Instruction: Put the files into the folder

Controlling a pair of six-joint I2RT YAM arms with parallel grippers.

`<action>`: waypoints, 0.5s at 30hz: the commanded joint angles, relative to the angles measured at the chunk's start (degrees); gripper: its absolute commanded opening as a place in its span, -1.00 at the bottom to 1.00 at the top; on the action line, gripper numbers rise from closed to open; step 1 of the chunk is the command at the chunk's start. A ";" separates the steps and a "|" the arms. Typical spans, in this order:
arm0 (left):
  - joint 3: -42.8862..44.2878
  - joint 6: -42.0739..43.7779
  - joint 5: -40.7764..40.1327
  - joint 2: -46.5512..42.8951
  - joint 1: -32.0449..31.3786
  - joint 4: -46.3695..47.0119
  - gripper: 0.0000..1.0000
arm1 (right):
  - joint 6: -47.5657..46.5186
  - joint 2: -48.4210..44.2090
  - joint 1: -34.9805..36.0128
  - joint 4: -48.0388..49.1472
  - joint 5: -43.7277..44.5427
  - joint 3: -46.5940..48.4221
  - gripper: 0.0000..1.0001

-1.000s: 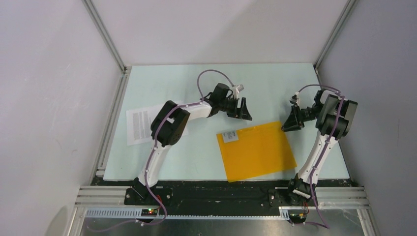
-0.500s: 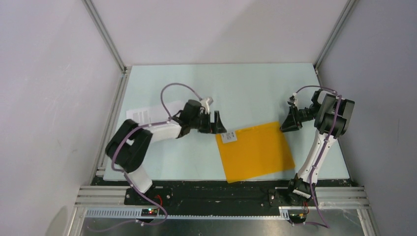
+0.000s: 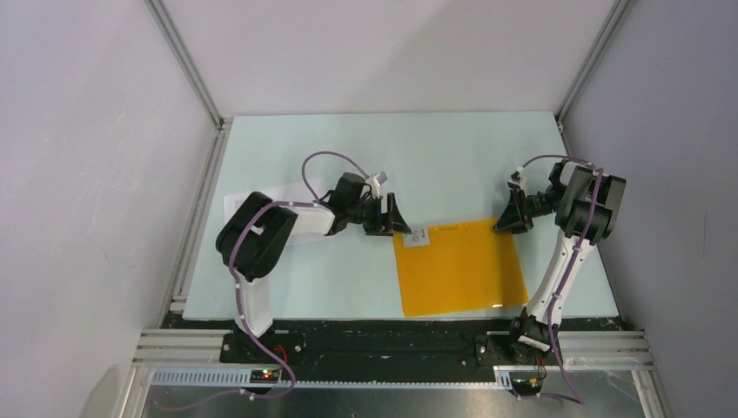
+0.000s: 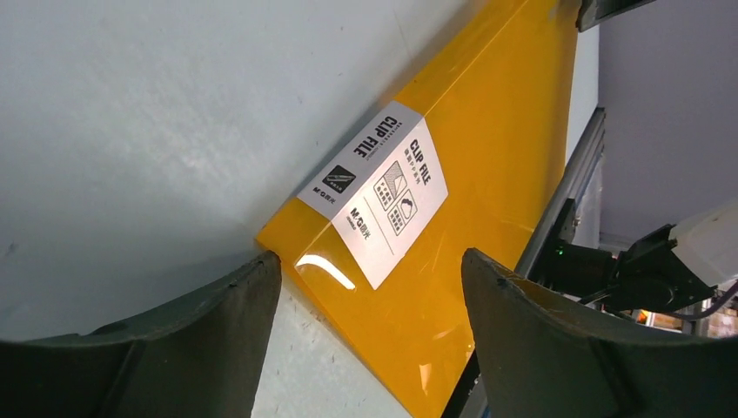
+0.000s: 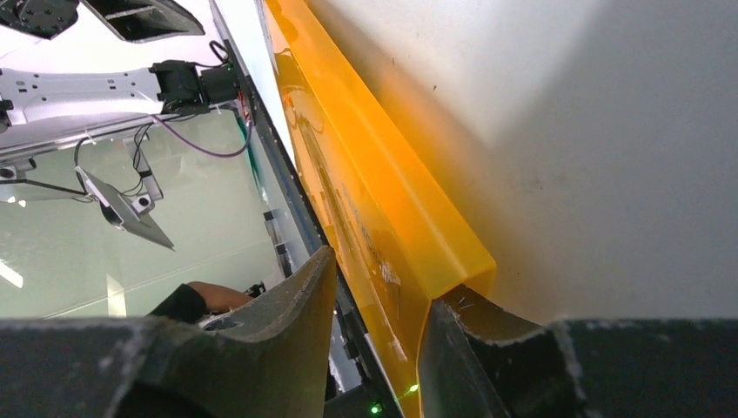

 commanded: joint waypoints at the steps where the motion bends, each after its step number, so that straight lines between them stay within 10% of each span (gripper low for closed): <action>1: 2.64 -0.36 0.40 3.12 0.34 -1.46 0.64 | 0.73 0.62 1.59 -1.07 -2.75 -0.31 -0.22; 8: 5.48 2.41 -1.14 2.31 3.70 -2.17 0.71 | 4.23 2.91 2.14 -4.63 -6.02 2.70 -0.97; 15: 12.91 25.05 -8.59 -8.09 8.29 -23.38 0.86 | 17.42 6.54 3.11 -4.58 -6.82 10.90 -1.00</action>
